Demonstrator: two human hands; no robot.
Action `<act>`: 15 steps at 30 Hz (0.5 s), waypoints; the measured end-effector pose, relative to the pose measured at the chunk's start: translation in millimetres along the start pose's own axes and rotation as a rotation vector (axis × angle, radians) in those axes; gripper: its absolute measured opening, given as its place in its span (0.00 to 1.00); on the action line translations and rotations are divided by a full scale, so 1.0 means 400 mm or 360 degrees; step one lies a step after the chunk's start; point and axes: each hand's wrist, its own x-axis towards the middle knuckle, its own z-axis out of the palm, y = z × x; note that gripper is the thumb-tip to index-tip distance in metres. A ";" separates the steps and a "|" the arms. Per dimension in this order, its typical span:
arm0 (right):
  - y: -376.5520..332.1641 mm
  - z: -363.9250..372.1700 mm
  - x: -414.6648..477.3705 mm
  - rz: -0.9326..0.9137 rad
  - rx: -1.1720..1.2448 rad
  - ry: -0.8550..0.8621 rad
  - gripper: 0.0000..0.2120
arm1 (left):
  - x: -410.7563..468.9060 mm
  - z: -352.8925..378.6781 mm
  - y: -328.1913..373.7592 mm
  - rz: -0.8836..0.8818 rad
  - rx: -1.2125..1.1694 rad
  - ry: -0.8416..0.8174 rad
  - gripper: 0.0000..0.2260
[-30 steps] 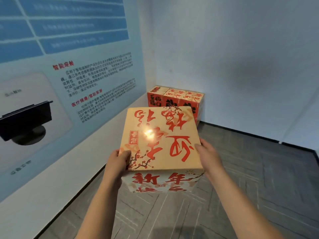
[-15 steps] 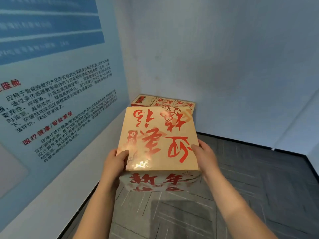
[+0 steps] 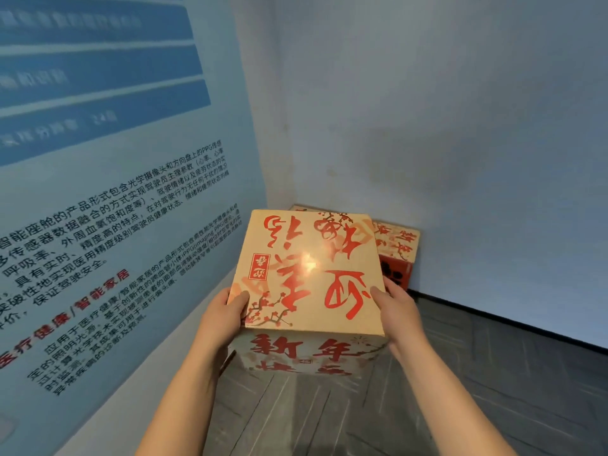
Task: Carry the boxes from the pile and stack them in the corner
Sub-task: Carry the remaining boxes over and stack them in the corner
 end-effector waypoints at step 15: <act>-0.149 0.472 0.697 0.0079 -0.0347 -0.0034 0.29 | 0.859 -0.034 0.160 -0.0068 -0.0279 -0.0037 0.09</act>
